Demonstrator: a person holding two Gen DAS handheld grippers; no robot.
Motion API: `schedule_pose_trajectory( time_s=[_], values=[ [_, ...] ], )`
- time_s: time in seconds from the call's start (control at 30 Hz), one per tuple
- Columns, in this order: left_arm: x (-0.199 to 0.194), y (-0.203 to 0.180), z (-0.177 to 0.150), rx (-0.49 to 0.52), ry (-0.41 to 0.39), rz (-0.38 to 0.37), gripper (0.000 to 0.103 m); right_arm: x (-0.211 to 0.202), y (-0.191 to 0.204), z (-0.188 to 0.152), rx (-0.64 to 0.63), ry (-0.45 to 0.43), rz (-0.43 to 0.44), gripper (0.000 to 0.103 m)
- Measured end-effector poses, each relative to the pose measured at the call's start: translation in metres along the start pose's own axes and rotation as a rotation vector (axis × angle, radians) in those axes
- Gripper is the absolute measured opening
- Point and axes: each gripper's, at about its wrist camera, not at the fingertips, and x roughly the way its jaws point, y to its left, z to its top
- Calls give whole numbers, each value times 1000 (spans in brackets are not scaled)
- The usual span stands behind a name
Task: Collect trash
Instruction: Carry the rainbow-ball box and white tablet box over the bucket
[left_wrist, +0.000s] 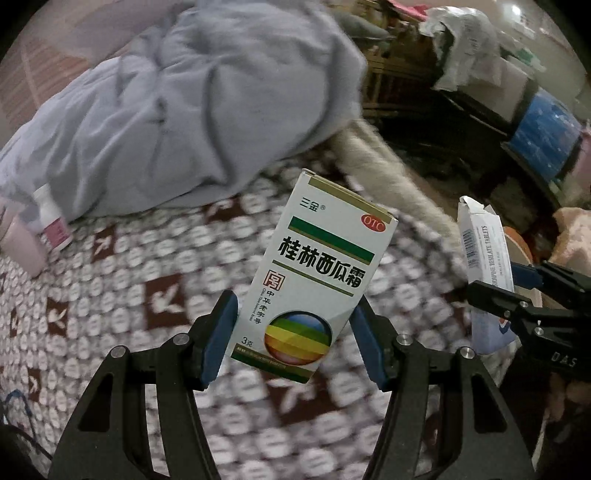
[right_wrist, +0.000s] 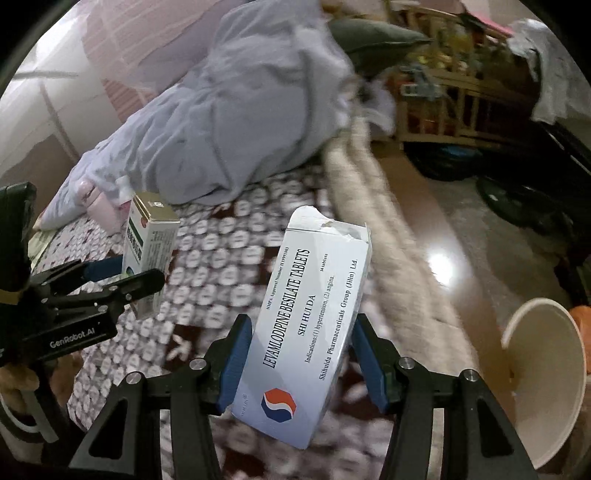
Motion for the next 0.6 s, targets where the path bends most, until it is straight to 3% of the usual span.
schedule_pose_trajectory(
  time_s=[0.6],
  values=[
    [22,-153,38,184,-15,-130,60,-73,-138,-32,214,-79,-173,54]
  ],
)
